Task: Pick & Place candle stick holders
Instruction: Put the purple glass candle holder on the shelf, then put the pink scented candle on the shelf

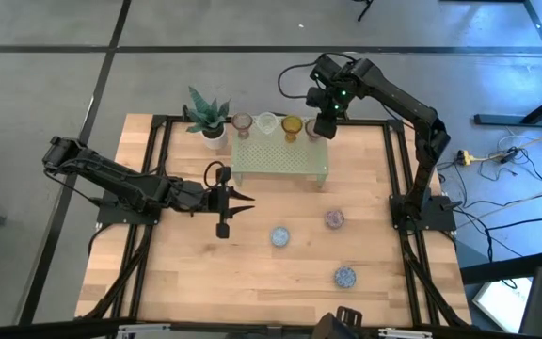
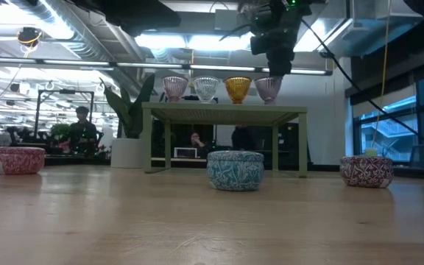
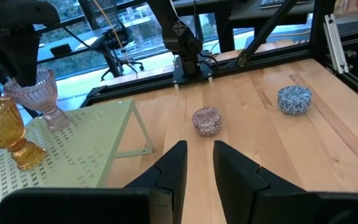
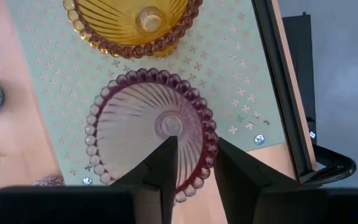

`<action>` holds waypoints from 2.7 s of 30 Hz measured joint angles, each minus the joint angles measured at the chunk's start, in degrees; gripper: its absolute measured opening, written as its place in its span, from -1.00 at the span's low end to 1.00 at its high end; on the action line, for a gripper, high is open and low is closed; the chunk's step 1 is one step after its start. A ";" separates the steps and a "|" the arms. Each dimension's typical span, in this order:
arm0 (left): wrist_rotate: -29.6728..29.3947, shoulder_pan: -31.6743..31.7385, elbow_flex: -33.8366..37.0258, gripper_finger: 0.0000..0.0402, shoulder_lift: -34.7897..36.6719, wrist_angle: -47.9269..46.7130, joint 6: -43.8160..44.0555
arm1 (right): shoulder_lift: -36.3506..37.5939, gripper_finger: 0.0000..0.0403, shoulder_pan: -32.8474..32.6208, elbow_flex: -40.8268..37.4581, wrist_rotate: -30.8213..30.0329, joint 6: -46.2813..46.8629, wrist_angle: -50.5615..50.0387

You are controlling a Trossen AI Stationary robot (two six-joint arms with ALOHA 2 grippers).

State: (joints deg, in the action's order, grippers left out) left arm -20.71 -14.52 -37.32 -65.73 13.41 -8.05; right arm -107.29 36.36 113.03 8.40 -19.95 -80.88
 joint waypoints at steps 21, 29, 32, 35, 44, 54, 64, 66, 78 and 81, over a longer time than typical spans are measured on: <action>0.00 0.00 0.00 -0.63 0.00 0.04 -0.01 | 0.02 -0.48 -0.02 0.00 -3.91 0.22 -1.08; -0.08 -0.01 0.00 -0.63 0.00 0.04 -0.05 | 0.05 -0.48 -0.02 0.00 -3.91 0.26 -1.18; -0.11 -0.02 0.00 -0.63 0.00 0.06 -0.07 | 0.05 -0.48 -0.02 0.00 -3.91 0.35 -1.18; -0.15 -0.02 0.00 -0.63 0.00 0.07 -0.13 | 0.05 -0.48 -0.02 0.80 -3.89 0.42 -1.40; -0.19 -0.02 0.00 -0.63 0.00 0.07 -0.07 | 0.07 -0.48 -0.09 7.60 -3.87 0.70 -3.35; -0.20 -0.02 0.00 -0.63 0.00 0.07 -0.02 | 0.47 -0.48 -3.07 15.29 -1.95 8.36 -9.18; -0.14 -0.01 0.00 -0.63 0.00 0.03 2.50 | 1.35 -0.48 -12.71 15.61 0.83 9.03 -9.14; -0.11 -0.01 0.00 -0.63 0.00 -0.26 2.97 | 1.65 -0.48 -14.47 15.58 0.83 9.03 -9.14; -3.37 -0.02 0.00 -0.63 0.02 -7.42 4.65 | 7.58 -0.48 -24.88 9.76 9.19 10.75 -8.94; -3.58 0.00 0.00 -0.63 0.02 -11.90 7.38 | 11.75 -0.48 -28.32 0.27 9.36 12.96 -3.41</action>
State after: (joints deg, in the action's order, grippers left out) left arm -24.29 -14.52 -37.32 -65.71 1.51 -0.67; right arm -95.54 8.04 113.30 17.76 -6.99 -84.28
